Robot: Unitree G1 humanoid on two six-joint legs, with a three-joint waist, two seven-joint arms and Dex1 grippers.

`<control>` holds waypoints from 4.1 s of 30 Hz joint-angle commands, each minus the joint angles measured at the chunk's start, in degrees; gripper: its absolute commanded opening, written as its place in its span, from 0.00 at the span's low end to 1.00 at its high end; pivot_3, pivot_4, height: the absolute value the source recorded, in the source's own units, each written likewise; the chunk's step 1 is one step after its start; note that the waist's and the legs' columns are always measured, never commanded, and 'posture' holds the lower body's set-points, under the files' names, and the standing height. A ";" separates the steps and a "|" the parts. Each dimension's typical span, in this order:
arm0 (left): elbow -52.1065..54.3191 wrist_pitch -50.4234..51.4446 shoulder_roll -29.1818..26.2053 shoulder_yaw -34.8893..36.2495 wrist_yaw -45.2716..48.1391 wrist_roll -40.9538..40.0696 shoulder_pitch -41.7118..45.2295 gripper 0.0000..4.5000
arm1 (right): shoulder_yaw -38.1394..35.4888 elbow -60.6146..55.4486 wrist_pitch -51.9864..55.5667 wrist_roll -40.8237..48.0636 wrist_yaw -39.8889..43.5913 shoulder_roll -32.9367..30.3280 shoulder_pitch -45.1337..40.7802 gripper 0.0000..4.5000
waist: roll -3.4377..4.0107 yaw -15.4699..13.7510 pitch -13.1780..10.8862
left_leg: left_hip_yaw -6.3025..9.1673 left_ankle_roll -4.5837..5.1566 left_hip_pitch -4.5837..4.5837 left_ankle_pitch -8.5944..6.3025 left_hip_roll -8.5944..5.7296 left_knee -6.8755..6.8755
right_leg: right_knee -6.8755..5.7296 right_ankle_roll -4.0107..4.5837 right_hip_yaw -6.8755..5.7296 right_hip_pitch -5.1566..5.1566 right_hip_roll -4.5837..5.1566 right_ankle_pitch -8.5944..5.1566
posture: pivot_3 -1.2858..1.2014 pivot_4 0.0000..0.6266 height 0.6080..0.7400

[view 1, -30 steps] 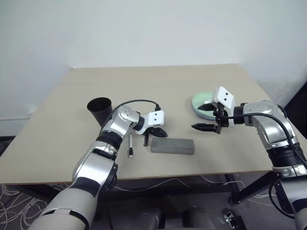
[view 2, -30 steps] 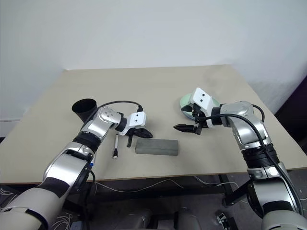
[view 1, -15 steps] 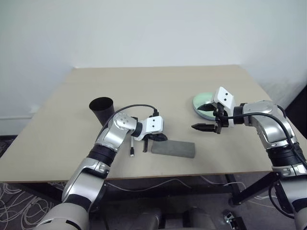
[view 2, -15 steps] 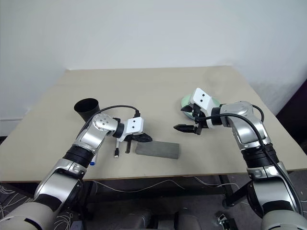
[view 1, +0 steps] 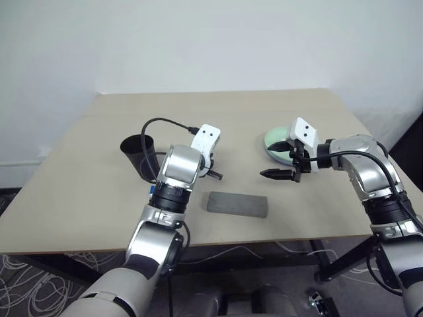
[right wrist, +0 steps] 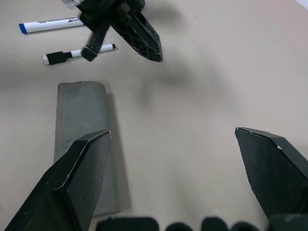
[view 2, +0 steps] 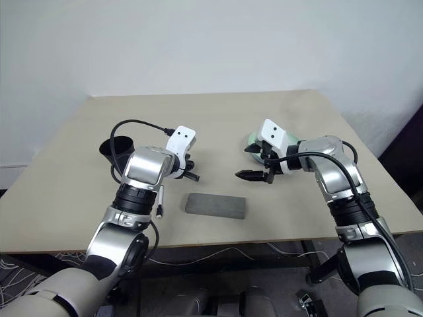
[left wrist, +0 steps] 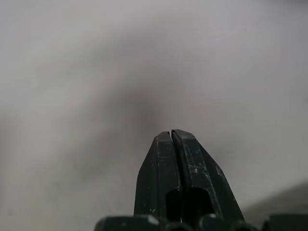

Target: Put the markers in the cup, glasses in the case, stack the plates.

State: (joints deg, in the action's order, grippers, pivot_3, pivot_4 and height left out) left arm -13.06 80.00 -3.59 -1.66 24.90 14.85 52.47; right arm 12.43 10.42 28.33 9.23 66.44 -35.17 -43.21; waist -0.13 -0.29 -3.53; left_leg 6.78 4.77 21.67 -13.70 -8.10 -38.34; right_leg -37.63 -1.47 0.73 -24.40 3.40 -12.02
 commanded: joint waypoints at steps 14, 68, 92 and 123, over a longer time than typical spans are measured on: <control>8.60 12.50 3.86 15.63 -23.34 1.55 2.24 0.04 | -0.02 -0.25 -1.48 0.18 0.79 0.43 -2.05 1.00 | -0.01 0.09 -0.01 | 0.05 -0.21 -0.02 0.12 0.04 0.04 | -0.02 0.00 0.01 0.02 -0.01 0.02 | 0.52 0.00 1.00; -1.54 12.50 4.97 21.92 -29.90 -0.93 1.06 0.02 | 0.29 -0.07 -1.92 -0.09 1.19 1.69 -2.82 1.00 | -0.01 -0.09 -0.01 | 0.04 -0.21 -0.02 0.11 0.04 0.05 | -0.02 0.00 -0.02 0.01 0.00 0.02 | 0.52 0.00 1.00; 0.52 -24.36 -9.77 4.82 -14.83 -12.20 8.34 0.02 | 0.46 0.52 -2.02 -0.11 1.10 2.49 -3.44 1.00 | -0.01 0.15 -0.01 | 0.04 -0.43 -0.01 0.24 0.05 0.14 | -0.01 0.06 0.03 -0.05 0.00 0.06 | 0.52 0.00 1.00; 0.45 -49.96 -22.35 9.44 -13.34 -14.79 -3.02 0.02 | 0.67 1.59 -2.59 -0.19 1.74 2.89 -4.08 1.00 | -0.02 -0.20 -0.01 | 0.02 -0.38 -0.02 0.22 0.05 0.16 | 0.07 0.35 0.02 -0.04 -0.09 0.23 | 0.52 0.00 1.00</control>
State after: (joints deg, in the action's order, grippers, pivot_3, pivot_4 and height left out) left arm -14.09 31.24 -25.16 7.27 11.79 -0.10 49.56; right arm 13.75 12.65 26.64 8.89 68.07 -32.33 -44.93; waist -0.15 -0.49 -3.55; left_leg 6.80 4.39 21.64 -13.48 -8.05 -38.18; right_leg -37.56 -1.12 0.75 -24.44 3.30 -11.79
